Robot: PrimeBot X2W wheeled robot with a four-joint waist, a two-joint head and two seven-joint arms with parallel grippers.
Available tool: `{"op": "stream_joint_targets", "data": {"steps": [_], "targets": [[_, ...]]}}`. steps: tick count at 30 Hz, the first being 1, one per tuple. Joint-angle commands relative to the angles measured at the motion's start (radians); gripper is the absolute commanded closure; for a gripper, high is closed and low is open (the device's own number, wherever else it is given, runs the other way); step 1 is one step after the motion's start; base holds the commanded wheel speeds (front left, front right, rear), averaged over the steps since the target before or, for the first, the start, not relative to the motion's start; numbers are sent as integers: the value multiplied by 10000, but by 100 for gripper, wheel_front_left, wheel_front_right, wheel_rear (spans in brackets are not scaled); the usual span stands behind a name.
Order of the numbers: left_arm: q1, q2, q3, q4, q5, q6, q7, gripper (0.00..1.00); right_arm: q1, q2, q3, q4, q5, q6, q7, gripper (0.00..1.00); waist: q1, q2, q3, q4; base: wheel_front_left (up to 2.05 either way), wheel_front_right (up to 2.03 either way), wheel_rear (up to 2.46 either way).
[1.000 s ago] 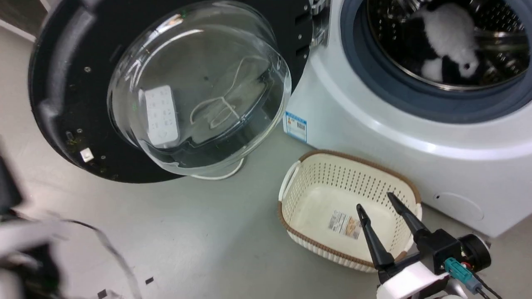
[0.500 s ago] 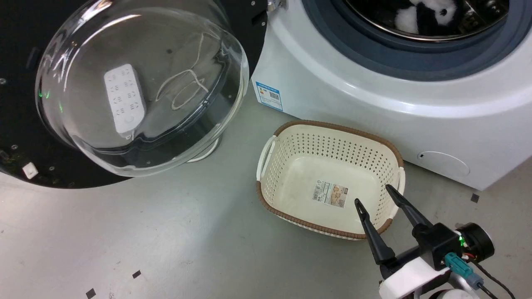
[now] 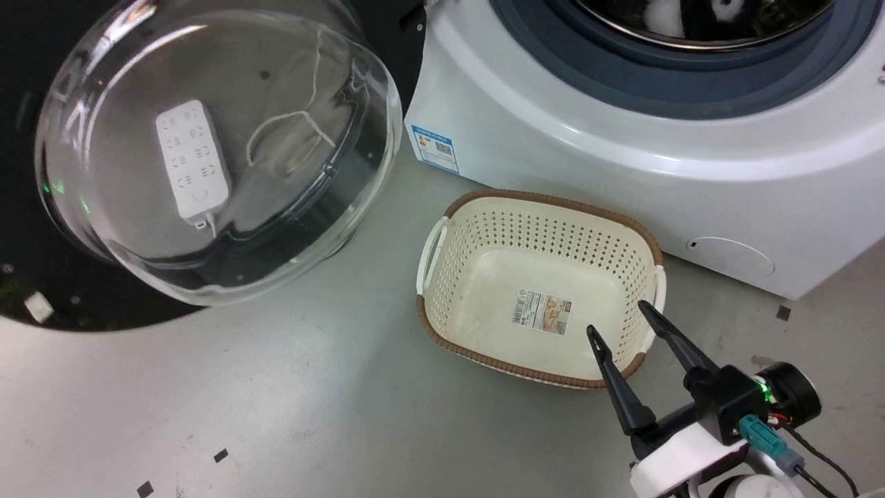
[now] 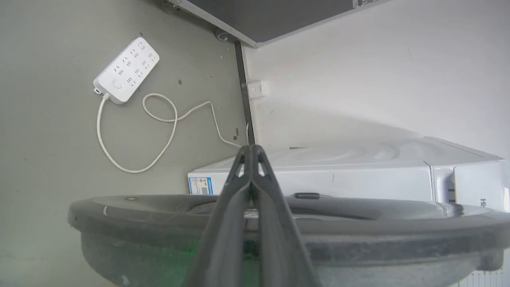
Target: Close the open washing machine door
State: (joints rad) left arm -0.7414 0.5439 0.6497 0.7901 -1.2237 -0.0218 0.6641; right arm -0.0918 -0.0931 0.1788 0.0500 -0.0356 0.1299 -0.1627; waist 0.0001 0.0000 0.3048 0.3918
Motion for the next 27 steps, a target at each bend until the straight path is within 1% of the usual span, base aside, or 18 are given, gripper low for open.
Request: {"op": "stream_joint_targets", "data": {"steps": [1, 4, 7, 12, 16, 19, 24, 27], "targets": [[22, -350, -165, 47, -160, -191, 480, 100, -63, -38, -21, -29, 16, 8, 0, 0, -1, 0, -68, -15, 0, 0, 0], [222, -458, -174, -66, -448, -360, 1153, 100, -35, -9, -84, 26, 28, 8, -21, 0, -1, 0, -247, -25, 0, 0, 0], [484, -625, -193, -300, -820, -440, 2048, 100, -13, 51, -124, 110, 45, 8, -71, 0, -1, 0, -493, -20, 0, 0, 0], [1294, -1039, -501, -1195, -1241, -657, 3608, 100, 62, 186, -213, 350, 85, 8, -182, 0, -1, 0, -961, 12, 0, 0, 0], [2020, -1514, -621, -2112, -1550, -530, 4455, 100, 107, 285, -205, 560, 115, 8, -280, 0, -1, 0, -1317, -7, 0, 0, 0], [2615, -1936, -724, -2877, -1674, -379, 4849, 100, 149, 340, -256, 689, 147, 8, -359, 0, -1, 0, -1562, -57, 0, 0, 0], [3745, -2879, -973, -4249, -1876, -154, 5391, 100, 203, 396, -454, 824, 182, 8, -476, 0, -1, 0, -1909, -288, 0, 0, 0], [4476, -3538, -1069, -5056, -2053, -54, 5603, 100, 215, 412, -612, 866, 191, 8, -535, 0, -1, 0, -2067, -506, 0, 0, 0]]}}
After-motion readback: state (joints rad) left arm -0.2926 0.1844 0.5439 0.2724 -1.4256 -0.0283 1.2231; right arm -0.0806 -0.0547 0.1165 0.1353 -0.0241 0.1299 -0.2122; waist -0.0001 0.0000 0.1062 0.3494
